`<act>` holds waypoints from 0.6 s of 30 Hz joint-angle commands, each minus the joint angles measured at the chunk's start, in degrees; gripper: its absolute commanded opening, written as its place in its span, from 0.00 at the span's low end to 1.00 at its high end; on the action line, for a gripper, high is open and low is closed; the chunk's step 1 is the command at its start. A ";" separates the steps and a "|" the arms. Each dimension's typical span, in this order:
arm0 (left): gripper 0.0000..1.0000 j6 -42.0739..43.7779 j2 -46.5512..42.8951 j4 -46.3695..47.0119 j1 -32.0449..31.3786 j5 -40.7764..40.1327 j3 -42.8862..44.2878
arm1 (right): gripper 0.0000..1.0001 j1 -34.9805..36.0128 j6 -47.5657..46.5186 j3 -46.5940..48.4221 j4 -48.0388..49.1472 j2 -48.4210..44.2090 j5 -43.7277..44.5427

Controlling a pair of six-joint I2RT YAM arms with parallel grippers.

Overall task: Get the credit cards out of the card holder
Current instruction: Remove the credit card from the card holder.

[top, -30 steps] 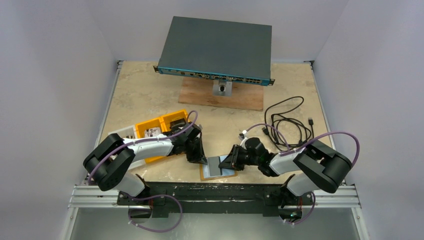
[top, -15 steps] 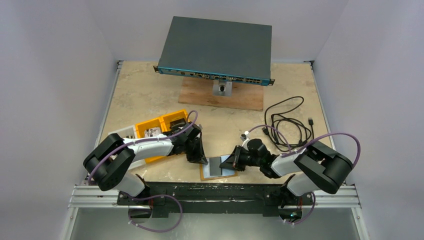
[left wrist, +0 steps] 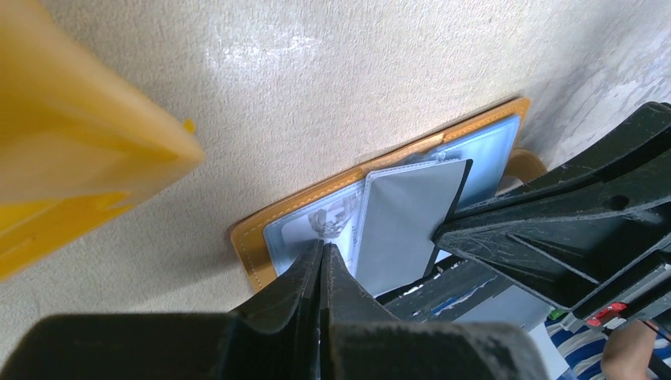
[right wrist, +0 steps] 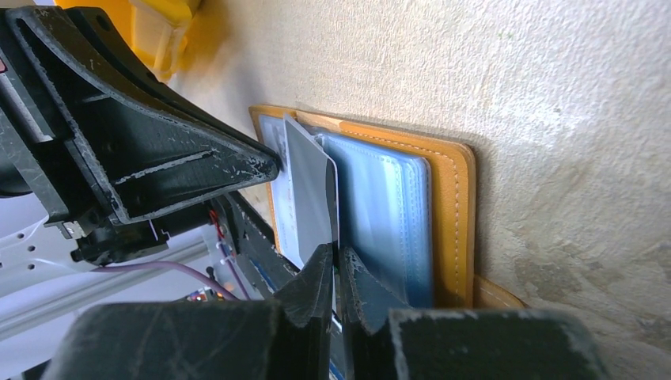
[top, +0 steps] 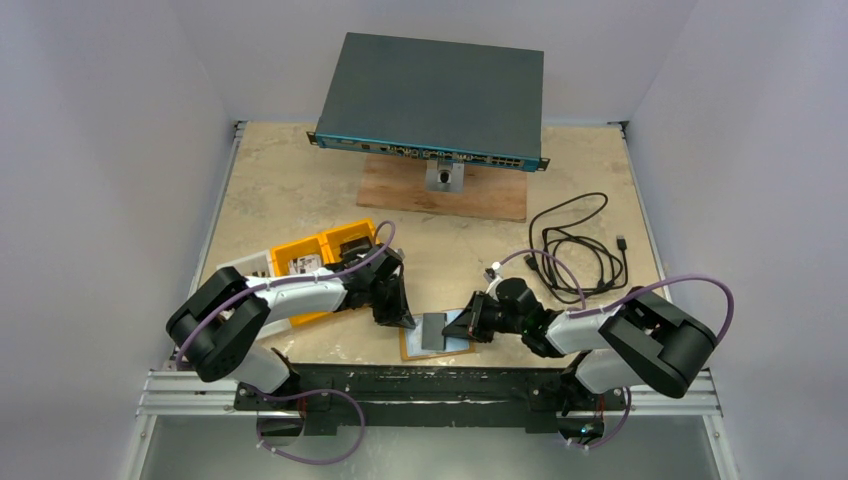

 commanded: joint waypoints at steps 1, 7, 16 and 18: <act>0.00 2.93 -0.23 -5.57 0.60 -3.35 -2.14 | 0.03 -0.30 -1.56 -0.82 -1.35 -0.23 0.97; 0.05 5.99 -3.23 -6.49 -0.44 -2.04 1.21 | 0.03 -0.29 -2.04 -0.49 -0.94 1.00 0.64; 0.15 6.58 -3.42 -4.36 -3.81 0.55 5.22 | 0.02 -0.33 -2.47 0.31 -0.96 1.83 0.55; 0.14 6.26 -2.26 -3.00 -4.03 1.25 5.51 | 0.02 -0.31 -2.61 0.48 -1.14 1.83 0.59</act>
